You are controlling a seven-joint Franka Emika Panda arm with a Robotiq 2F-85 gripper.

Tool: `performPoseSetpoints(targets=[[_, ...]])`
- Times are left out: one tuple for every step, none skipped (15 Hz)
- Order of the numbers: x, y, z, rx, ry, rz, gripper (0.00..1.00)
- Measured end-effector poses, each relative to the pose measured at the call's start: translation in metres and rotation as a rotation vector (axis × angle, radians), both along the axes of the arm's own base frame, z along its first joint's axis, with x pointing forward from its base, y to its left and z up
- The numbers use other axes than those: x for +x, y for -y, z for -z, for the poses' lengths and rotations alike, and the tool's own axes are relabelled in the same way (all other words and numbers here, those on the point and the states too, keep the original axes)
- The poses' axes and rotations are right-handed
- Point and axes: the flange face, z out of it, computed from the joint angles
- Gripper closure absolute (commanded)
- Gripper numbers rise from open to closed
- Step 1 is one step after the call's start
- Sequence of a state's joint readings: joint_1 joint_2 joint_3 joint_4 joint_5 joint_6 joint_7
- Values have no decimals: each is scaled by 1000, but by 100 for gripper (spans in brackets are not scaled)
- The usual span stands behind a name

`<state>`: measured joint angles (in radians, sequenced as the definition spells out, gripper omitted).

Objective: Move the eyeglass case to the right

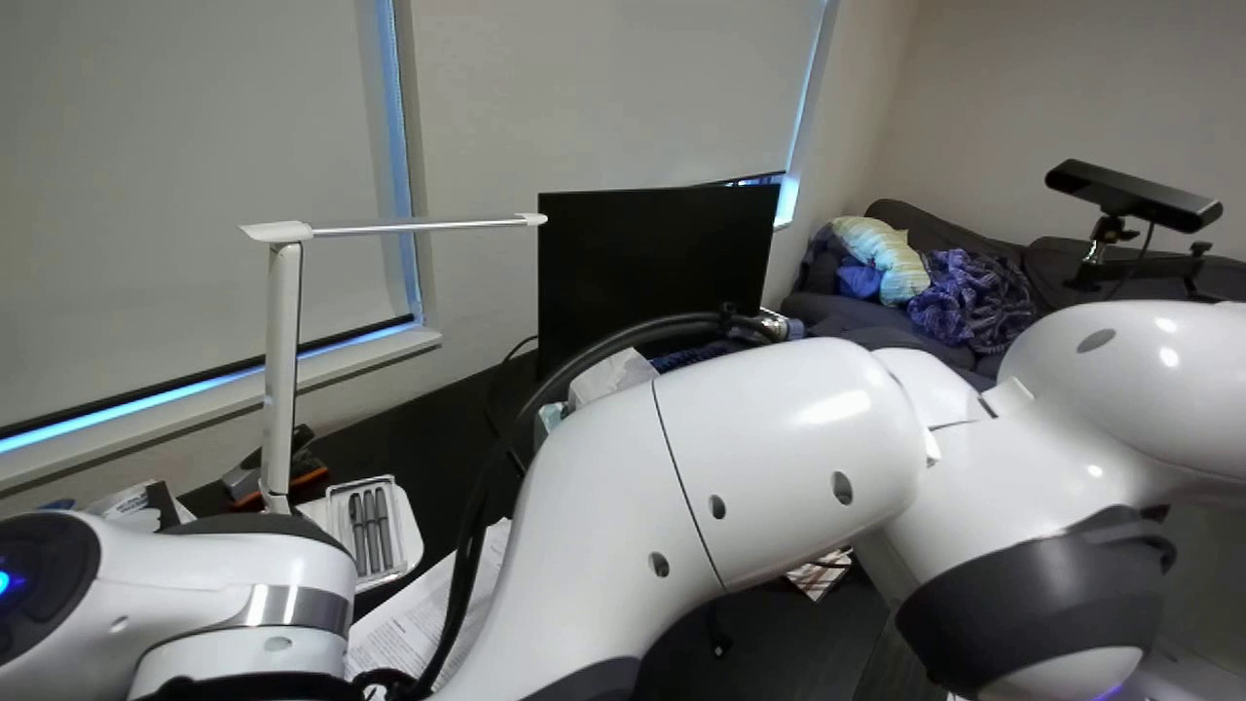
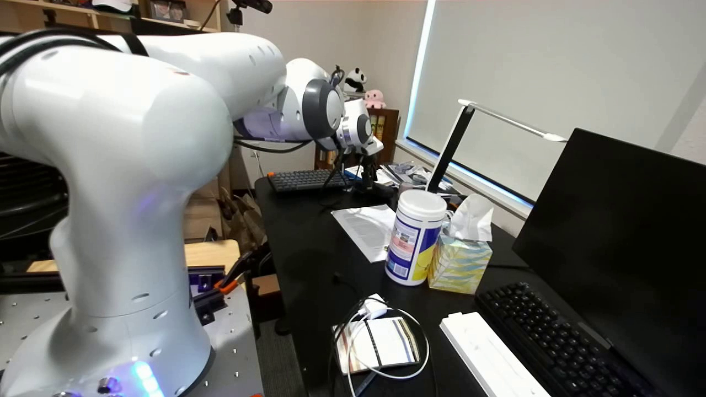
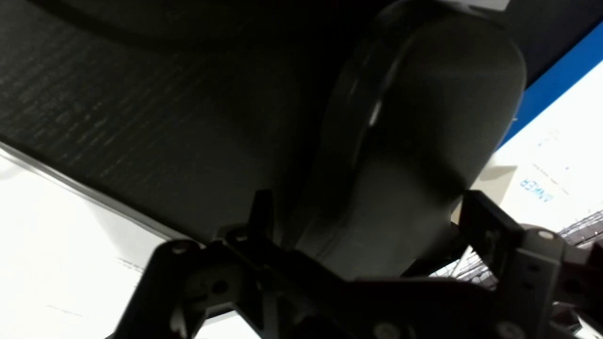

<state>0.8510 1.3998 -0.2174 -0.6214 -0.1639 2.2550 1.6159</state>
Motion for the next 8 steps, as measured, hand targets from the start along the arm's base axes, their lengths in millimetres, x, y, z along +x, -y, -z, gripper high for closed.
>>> performPoseSetpoints(targets=[[0,0,0,-1,3,-1,0],[1,0,0,-2,6,-1,0],[1,0,0,-4,9,-2,0],[2,1,0,-4,12,1,0],[2,1,0,-5,16,4,0],[2,1,0,-5,19,5,0],[2,1,-1,-4,19,5,0],[2,-1,-2,-2,21,5,0]])
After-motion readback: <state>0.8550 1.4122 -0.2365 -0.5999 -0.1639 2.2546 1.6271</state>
